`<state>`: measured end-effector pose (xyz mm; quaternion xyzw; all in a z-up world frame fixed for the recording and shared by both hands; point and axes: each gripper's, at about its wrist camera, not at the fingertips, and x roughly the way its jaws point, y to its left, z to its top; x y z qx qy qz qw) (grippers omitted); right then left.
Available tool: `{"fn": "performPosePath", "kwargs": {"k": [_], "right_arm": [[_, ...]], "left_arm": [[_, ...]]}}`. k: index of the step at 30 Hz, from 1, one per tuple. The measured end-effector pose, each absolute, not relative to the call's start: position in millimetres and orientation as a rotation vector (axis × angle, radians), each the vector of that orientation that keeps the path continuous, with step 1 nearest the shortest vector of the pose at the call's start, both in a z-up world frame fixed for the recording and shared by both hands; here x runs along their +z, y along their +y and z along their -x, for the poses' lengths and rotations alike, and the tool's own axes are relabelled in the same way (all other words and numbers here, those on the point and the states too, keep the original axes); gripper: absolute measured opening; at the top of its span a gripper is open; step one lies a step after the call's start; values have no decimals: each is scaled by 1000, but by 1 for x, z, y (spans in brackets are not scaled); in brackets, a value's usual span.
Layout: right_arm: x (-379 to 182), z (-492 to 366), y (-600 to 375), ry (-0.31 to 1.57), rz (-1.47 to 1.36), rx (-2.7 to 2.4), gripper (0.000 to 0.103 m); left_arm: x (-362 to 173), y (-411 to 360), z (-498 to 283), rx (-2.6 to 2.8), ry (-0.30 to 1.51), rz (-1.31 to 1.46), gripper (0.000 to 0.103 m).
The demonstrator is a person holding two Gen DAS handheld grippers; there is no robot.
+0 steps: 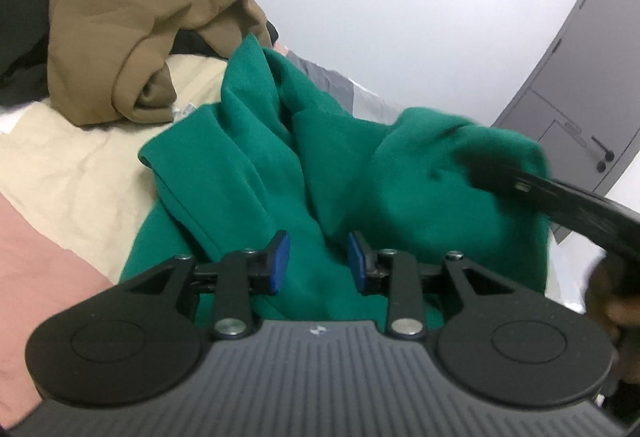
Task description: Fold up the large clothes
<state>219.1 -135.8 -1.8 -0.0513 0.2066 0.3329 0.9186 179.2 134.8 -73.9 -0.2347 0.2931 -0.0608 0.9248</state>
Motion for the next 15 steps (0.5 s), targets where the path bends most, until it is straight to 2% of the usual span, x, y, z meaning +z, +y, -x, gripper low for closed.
{"fn": "performPosePath", "kwargs": {"k": [7, 15], "right_arm": [[6, -133, -143, 307, 299, 829, 22], [-52, -95, -136, 425, 433, 843, 24]], "left_arm": [[-62, 149, -162, -107, 540, 520, 38], [-56, 146, -146, -163, 496, 552, 41]]}}
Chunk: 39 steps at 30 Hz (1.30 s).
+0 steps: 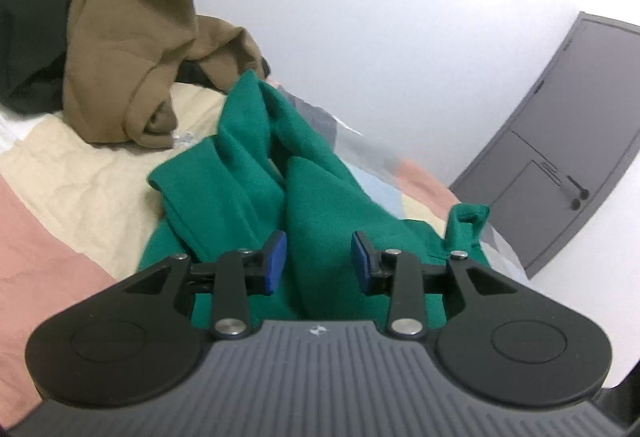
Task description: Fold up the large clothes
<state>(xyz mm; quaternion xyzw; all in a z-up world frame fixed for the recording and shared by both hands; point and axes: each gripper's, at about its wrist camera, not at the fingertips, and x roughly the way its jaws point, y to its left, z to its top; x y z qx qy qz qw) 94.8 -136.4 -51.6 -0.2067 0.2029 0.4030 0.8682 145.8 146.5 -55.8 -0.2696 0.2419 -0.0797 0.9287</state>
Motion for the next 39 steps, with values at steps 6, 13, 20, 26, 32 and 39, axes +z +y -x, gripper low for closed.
{"fn": "performPosePath", "kwargs": {"k": [6, 13, 20, 26, 32, 39], "right_arm": [[-48, -93, -149, 478, 300, 865, 56], [-24, -78, -183, 444, 150, 878, 61], [-26, -101, -200, 466, -24, 750, 61], [-52, -125, -185, 516, -21, 673, 60], [-54, -142, -207, 565, -248, 629, 59], [-53, -196, -240, 590, -473, 433, 62]], "left_arm": [[-51, 130, -142, -230, 467, 522, 41], [-46, 115, -135, -302, 437, 502, 41], [-56, 100, -141, -298, 495, 438, 41], [-82, 98, -155, -214, 659, 425, 32], [-100, 101, -165, -181, 729, 441, 27], [-99, 100, -168, -193, 717, 441, 27]]}}
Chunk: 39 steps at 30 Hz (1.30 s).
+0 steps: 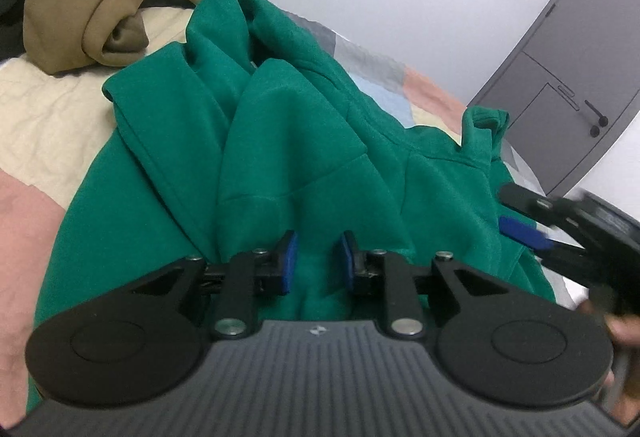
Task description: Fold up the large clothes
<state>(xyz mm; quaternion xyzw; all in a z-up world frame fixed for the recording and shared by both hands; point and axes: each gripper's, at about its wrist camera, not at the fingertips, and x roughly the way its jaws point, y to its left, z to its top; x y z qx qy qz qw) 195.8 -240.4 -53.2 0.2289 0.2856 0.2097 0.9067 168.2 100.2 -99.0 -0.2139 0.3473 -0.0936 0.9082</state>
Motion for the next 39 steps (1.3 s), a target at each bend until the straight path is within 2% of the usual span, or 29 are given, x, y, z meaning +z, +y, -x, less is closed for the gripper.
{"fn": "performPosePath", "kwargs": {"k": [4, 5, 6, 8, 9, 11, 16, 21, 31, 34, 37, 39], "right_arm": [[-79, -242, -244, 682, -625, 376, 60], [-84, -252, -238, 699, -642, 382, 53], [-88, -258, -235, 716, -637, 392, 35], [-86, -269, -227, 733, -572, 387, 17], [-82, -271, -225, 716, -544, 398, 12], [-65, -268, -224, 652, -466, 409, 10], [-21, -281, -242, 554, -329, 401, 9], [-3, -316, -261, 522, -260, 333, 9], [-79, -364, -260, 623, -183, 217, 10], [-85, -364, -261, 618, -197, 218, 13], [-80, -358, -267, 629, -246, 209, 28], [-73, -348, -269, 629, -255, 209, 51]], "left_arm": [[-96, 100, -164, -208, 695, 456, 27], [-94, 100, -163, -211, 688, 452, 27], [-92, 99, -161, -216, 679, 446, 27], [-87, 96, -159, -226, 667, 424, 27], [-84, 95, -157, -228, 658, 418, 27], [-79, 93, -155, -248, 639, 411, 29], [-69, 86, -150, -283, 567, 409, 38], [-73, 80, -155, -315, 566, 412, 38], [-87, 71, -162, -313, 609, 392, 38], [-88, 73, -164, -307, 612, 396, 38], [-87, 73, -167, -306, 608, 388, 38], [-85, 71, -164, -304, 601, 372, 38]]}}
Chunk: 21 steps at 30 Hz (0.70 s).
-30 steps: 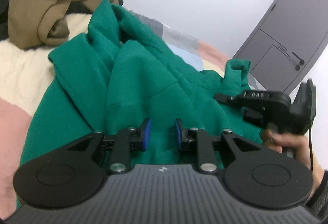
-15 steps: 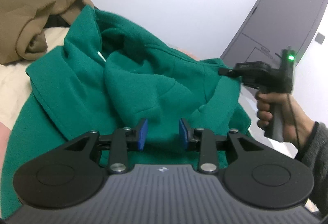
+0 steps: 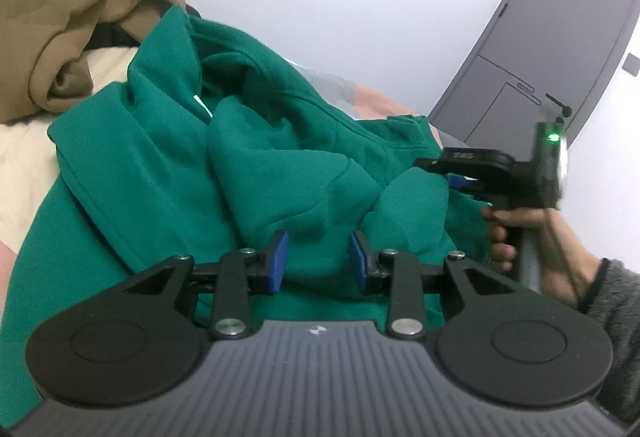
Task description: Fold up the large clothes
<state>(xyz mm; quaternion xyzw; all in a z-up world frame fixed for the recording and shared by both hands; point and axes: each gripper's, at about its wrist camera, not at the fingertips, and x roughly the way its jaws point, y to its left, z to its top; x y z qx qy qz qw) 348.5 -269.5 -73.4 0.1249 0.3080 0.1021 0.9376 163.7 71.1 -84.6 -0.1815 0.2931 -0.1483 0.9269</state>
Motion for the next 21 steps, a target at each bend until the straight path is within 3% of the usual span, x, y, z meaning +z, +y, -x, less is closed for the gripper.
{"fn": "performPosePath", "kwargs": {"k": [7, 12, 17, 21], "right_arm": [[-49, -278, -273, 566, -297, 319, 53], [-41, -232, -233, 559, -169, 463, 52], [-54, -225, -196, 566, -46, 545, 50], [-80, -239, -189, 679, -29, 540, 50]], "left_arm": [[-84, 66, -159, -297, 599, 339, 38], [-85, 64, -160, -288, 609, 322, 38], [-94, 59, -161, -275, 641, 290, 38], [-105, 50, -169, -259, 692, 246, 38]]}}
